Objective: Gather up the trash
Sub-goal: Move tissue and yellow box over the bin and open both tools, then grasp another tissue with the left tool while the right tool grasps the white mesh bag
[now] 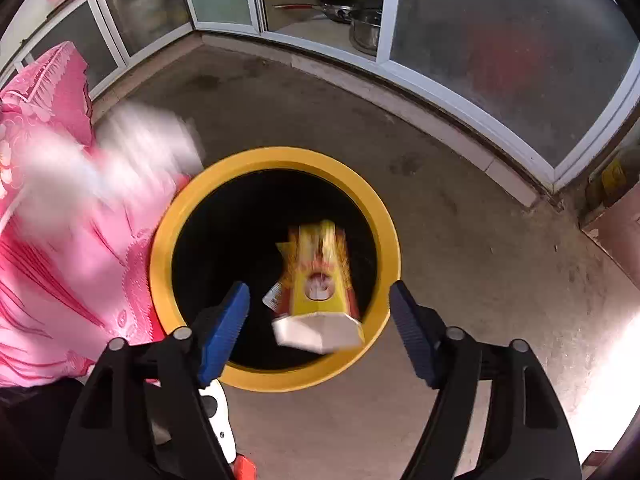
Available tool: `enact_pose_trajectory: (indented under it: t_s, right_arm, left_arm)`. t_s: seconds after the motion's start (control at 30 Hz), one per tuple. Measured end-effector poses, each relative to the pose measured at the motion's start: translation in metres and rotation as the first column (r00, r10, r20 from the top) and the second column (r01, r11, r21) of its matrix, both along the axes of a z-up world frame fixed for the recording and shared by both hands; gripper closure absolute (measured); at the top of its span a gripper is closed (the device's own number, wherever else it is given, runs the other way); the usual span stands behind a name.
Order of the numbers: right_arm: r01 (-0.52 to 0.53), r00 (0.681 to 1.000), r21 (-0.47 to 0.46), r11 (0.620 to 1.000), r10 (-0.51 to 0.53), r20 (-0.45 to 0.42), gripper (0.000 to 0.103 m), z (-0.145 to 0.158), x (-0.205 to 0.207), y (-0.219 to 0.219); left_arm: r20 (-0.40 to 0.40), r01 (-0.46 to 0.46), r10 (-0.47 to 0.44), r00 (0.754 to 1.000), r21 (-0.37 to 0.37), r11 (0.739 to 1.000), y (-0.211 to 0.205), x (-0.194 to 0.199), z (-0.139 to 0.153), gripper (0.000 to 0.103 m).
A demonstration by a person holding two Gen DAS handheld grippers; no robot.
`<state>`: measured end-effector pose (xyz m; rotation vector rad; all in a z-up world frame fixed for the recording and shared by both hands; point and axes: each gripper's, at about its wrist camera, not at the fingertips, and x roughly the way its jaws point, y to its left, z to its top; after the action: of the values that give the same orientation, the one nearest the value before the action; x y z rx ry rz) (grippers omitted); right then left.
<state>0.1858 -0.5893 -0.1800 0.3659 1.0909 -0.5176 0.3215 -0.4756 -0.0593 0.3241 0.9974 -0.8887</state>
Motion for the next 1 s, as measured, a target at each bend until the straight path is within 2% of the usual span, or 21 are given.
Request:
enact_pose_trajectory:
  t_s: [0.13, 0.3, 0.4, 0.47, 0.6, 0.7, 0.8, 0.9, 0.93, 1.0]
  right_arm:
    - [0.052, 0.999, -0.042, 0.998, -0.051, 0.015, 0.030, 0.016, -0.025, -0.003]
    - [0.136, 0.981, -0.120, 0.983, -0.117, 0.153, 0.029, 0.061, -0.065, -0.006]
    - [0.128, 0.957, -0.186, 0.974, -0.071, 0.282, 0.029, 0.108, -0.079, 0.008]
    - [0.099, 0.941, -0.212, 0.972, -0.023, 0.337, 0.027, 0.131, -0.080, 0.020]
    - [-0.010, 0.886, -0.262, 0.965, 0.130, 0.445, 0.024, 0.177, -0.063, 0.059]
    - [-0.089, 0.843, -0.256, 0.963, 0.209, 0.495, 0.024, 0.196, -0.048, 0.085]
    - [-0.174, 0.793, -0.275, 0.946, 0.300, 0.530, 0.018, 0.210, -0.028, 0.117]
    - [-0.259, 0.755, -0.301, 0.918, 0.387, 0.529, 0.018, 0.219, -0.008, 0.151]
    - [-0.292, 0.735, -0.306, 0.906, 0.418, 0.534, 0.017, 0.222, -0.001, 0.164]
    - [-0.337, 0.710, -0.317, 0.887, 0.460, 0.534, 0.013, 0.226, 0.010, 0.185]
  left_arm:
    - [0.003, -0.013, 0.013, 1.000, -0.041, 0.999, 0.010, -0.006, 0.015, 0.014]
    - [-0.016, -0.069, 0.067, 0.998, -0.183, 0.981, 0.052, -0.012, 0.049, 0.013]
    - [0.040, -0.090, 0.105, 0.994, -0.271, 0.958, 0.088, -0.024, 0.079, 0.010]
    - [0.106, -0.104, 0.145, 0.984, -0.324, 0.940, 0.123, -0.033, 0.104, 0.008]
    - [0.170, -0.148, 0.223, 0.960, -0.366, 0.919, 0.183, -0.042, 0.134, 0.008]
    - [0.237, -0.202, 0.297, 0.925, -0.355, 0.913, 0.242, -0.047, 0.151, 0.008]
    - [0.291, -0.262, 0.363, 0.885, -0.333, 0.906, 0.294, -0.049, 0.163, 0.008]
    - [0.328, -0.344, 0.439, 0.837, -0.310, 0.886, 0.353, -0.048, 0.170, 0.008]
    - [0.345, -0.379, 0.468, 0.814, -0.297, 0.877, 0.376, -0.048, 0.169, 0.008]
    - [0.372, -0.429, 0.507, 0.778, -0.275, 0.860, 0.407, -0.046, 0.170, 0.008]
